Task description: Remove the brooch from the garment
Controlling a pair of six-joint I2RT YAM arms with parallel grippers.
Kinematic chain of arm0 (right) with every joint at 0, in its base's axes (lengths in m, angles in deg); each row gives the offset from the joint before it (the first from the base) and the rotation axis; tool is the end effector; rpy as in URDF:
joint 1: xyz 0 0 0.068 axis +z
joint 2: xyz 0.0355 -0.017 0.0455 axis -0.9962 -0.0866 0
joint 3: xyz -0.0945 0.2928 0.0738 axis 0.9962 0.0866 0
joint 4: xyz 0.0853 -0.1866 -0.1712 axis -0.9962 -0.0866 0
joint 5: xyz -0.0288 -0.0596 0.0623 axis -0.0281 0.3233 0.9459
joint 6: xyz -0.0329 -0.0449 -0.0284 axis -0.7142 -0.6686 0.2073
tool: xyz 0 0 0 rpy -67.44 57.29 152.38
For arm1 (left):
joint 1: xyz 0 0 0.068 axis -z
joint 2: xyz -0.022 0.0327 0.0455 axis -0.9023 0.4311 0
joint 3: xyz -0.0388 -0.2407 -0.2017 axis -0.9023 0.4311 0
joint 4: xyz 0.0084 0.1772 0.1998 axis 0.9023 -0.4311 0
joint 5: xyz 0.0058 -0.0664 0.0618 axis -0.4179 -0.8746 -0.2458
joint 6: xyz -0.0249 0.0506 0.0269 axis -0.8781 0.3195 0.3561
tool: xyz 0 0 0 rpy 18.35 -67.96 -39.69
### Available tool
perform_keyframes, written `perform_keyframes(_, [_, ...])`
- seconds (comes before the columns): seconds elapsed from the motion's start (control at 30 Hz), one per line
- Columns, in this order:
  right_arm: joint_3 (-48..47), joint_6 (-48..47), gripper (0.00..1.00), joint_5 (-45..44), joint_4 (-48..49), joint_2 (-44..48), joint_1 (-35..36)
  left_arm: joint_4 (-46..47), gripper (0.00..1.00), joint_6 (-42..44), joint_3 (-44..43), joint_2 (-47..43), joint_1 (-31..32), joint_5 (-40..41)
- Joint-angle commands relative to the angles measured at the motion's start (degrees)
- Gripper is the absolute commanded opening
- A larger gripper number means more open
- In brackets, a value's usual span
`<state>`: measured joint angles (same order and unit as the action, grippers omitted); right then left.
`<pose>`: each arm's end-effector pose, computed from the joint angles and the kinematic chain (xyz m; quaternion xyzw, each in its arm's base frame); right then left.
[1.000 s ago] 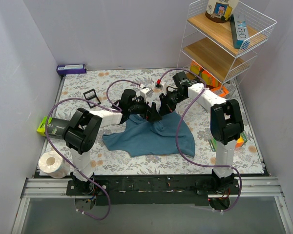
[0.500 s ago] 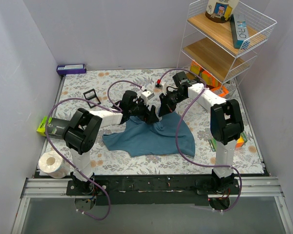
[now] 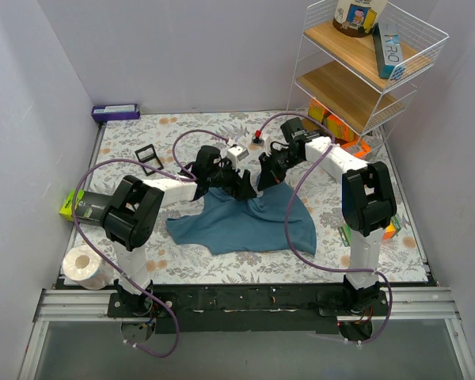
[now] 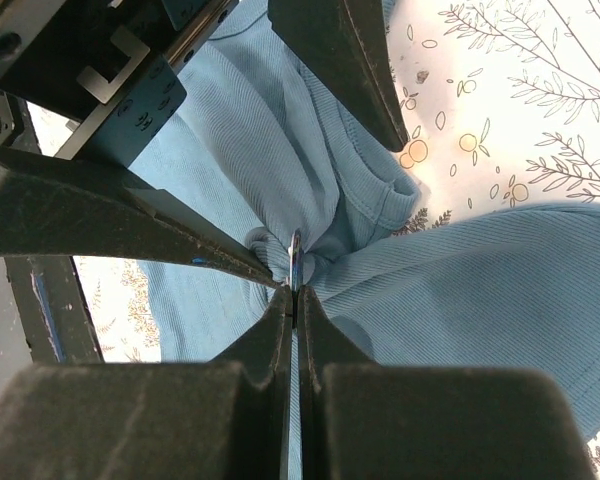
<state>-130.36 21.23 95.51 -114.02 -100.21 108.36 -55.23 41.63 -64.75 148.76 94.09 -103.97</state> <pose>0.3948 0.2071 0.2471 -0.4397 0.7910 0.3736 0.2033 0.3546 -0.2333 0.2008 0.0610 0.8543 -0.4738 0.2049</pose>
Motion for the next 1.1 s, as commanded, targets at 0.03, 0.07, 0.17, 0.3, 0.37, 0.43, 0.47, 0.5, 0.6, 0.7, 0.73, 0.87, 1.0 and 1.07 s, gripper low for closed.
perform_keyframes(0.03, [0.4, 0.2, 0.01, 2.5, -0.8, 2.9, -0.1, 1.7, 0.75, -1.0, -1.9, -2.5, -0.8, -2.4])
perform_keyframes(0.07, [0.5, 0.4, 0.01, 3.0, -0.9, 2.9, -0.2, 1.7, 0.74, -1.0, -1.8, -2.4, -0.8, -2.5])
perform_keyframes(0.17, [1.0, 1.1, 0.01, 3.7, -0.6, 2.9, -0.1, 1.7, 0.72, -0.8, -2.1, -2.1, -0.8, -2.7])
perform_keyframes(0.3, [1.3, 1.7, 0.01, 4.7, -0.4, 2.9, -0.1, 1.7, 0.67, -0.7, -2.4, -1.6, -0.9, -2.7])
perform_keyframes(0.37, [1.5, 2.0, 0.01, 5.5, -0.3, 2.9, -0.1, 1.8, 0.61, -0.9, -2.7, -1.2, -0.8, -2.7])
perform_keyframes(0.43, [1.7, 2.6, 0.01, 6.1, -0.2, 2.9, 0.0, 1.9, 0.56, -1.5, -3.0, -0.9, -0.8, -2.7])
perform_keyframes(0.47, [1.9, 2.9, 0.01, 6.6, -0.1, 2.9, -0.1, 1.9, 0.52, -1.6, -3.2, -0.5, -0.8, -2.5])
perform_keyframes(0.5, [1.9, 3.5, 0.01, 6.9, 0.0, 3.0, -0.1, 1.9, 0.5, -1.6, -3.4, -0.4, -0.8, -2.5])
perform_keyframes(0.6, [2.2, 4.3, 0.01, 8.0, 0.2, 2.9, -0.2, 2.5, 0.47, -1.5, -3.7, 0.1, -0.6, -2.2])
perform_keyframes(0.7, [1.8, 4.4, 0.01, 8.9, -0.5, 2.2, -0.3, 2.7, 0.38, -0.8, -3.8, 0.6, -0.3, -2.3])
perform_keyframes(0.73, [1.8, 4.5, 0.01, 9.3, -0.5, 2.1, -0.2, 2.8, 0.36, -0.5, -3.9, 0.6, -0.1, -2.1])
perform_keyframes(0.87, [1.8, 5.5, 0.01, 11.5, -0.5, 1.5, -0.2, 2.6, 0.29, 2.1, -4.3, 0.9, 0.9, -0.4])
perform_keyframes(1.0, [2.0, 6.5, 0.01, 12.7, -0.5, 1.1, -0.2, 3.0, 0.2, 4.0, -5.0, 1.2, 2.2, 3.1])
perform_keyframes(1.07, [2.2, 6.6, 0.01, 13.3, -0.5, 0.8, -0.2, 3.1, 0.15, 4.3, -6.3, 1.8, 2.8, 5.6])
